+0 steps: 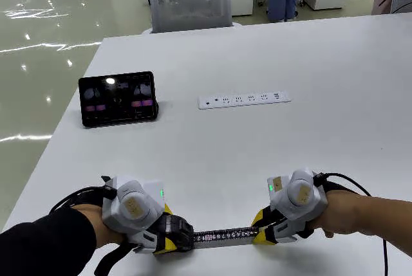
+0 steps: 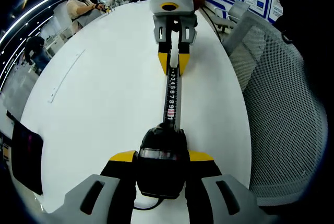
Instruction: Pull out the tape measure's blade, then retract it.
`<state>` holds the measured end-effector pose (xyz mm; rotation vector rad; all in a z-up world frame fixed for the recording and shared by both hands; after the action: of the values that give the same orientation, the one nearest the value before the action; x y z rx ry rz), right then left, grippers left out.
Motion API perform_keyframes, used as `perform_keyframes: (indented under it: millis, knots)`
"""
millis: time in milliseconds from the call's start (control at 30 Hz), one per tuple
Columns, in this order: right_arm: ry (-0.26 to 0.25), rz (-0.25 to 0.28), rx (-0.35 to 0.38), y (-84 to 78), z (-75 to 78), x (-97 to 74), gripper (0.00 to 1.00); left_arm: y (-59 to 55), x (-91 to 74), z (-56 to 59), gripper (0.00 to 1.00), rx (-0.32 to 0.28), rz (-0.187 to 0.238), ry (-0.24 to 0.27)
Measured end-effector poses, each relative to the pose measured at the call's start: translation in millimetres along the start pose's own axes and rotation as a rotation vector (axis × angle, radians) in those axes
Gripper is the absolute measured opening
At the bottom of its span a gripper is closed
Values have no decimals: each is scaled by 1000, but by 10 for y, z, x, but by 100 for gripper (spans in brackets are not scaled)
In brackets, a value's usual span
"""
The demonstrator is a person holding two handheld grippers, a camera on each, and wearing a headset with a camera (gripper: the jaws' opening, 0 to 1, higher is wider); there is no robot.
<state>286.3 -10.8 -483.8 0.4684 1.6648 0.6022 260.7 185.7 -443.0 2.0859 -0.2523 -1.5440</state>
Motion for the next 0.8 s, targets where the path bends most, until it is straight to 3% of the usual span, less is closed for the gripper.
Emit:
perform_keyframes:
  millis: [800]
  knots:
    - [-17,-32,24,-259,4,-204,11,-11,-5,-6,30,0,-2,2]
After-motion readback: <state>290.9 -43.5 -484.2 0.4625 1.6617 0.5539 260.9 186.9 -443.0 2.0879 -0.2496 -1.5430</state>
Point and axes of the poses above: the centre of the closed fingertips' face, and the gripper's own axes: x roughly forward along the fingers, z roughly to its right, y roughly out of its top, the point moved 5 cm from there along -x, roughly backward along the fingers, and after that the axes turned 6 degrees about y, right-handed, at the moved point
